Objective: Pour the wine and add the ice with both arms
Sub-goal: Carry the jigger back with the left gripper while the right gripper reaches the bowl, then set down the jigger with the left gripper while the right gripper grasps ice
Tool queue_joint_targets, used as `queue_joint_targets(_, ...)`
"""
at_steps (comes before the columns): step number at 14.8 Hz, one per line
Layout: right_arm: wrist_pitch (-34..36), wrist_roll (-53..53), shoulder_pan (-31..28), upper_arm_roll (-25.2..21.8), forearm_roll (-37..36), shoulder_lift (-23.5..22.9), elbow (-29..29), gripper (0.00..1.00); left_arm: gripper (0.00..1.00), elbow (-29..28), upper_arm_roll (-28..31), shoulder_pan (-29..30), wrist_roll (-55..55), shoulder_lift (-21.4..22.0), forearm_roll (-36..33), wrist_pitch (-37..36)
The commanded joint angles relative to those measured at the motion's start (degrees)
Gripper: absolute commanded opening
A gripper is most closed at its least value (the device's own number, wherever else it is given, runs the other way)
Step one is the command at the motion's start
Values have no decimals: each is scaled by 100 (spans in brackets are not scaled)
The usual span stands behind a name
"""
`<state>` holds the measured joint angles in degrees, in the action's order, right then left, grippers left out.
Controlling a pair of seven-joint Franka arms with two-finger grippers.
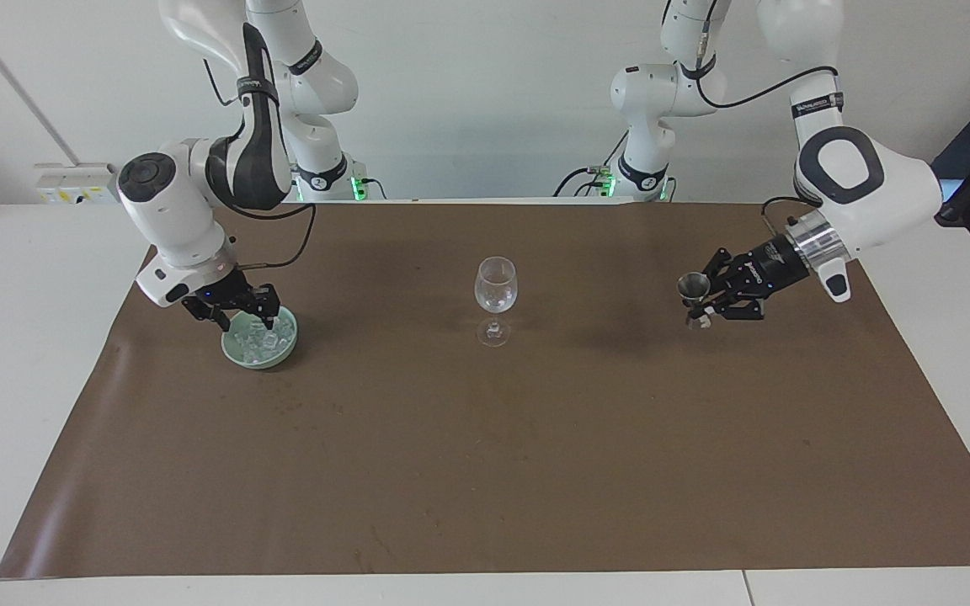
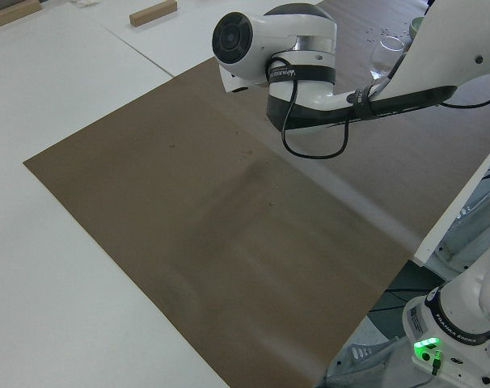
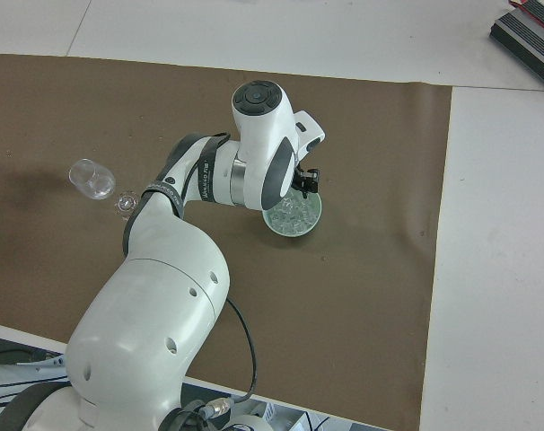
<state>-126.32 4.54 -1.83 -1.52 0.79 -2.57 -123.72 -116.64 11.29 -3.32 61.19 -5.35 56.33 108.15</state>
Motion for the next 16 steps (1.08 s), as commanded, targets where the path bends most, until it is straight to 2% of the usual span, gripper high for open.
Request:
queue_joint_targets(1, -217, -181, 43, 20, 88, -59, -153, 76, 0, 167, -91, 514, -343, -491, 500, -293)
queue_joint_targets(3, -278, -269, 52, 20, 88, -208, -153, 74, 0, 404, -74, 841, -818, -992, 887, -864)
queue_joint_targets(6, -384, -348, 96, 20, 88, -323, -153, 68, 0, 650, -109, 1254, -890, -1555, 1220, -1128)
queue_joint_targets(8, -393, -357, 96, 20, 88, -323, -196, 62, 0, 704, -83, 1272, -898, -1679, 1581, -1200)
queue_joint_targets(11, -393, -357, 87, 20, 88, -402, -258, 62, 0, 757, -83, 1465, -951, -1995, 1784, -1270)
queue_joint_targets(16, -384, -384, 87, 20, 88, -464, -232, 62, 0, 792, -83, 1580, -1161, -2181, 2083, -1261)
